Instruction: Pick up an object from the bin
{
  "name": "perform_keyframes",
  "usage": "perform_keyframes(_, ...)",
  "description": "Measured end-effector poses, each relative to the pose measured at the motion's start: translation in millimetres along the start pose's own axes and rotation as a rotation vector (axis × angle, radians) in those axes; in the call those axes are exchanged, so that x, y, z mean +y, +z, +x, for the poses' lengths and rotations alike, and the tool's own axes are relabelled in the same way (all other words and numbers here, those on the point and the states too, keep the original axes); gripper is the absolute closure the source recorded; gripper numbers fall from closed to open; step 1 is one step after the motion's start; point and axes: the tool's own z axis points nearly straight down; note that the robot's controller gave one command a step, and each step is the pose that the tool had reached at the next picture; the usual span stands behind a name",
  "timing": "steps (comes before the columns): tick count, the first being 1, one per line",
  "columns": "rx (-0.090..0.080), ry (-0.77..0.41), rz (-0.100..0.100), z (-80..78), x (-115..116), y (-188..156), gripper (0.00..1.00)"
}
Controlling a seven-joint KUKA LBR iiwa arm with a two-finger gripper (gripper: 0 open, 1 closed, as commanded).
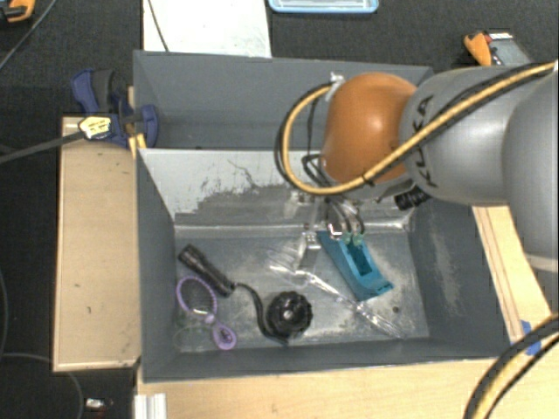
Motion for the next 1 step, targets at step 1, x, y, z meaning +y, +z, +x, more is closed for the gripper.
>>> perform_keyframes(1,-0.007,0.003,-0.001,-2.0,-0.4,-3.8,0.00)
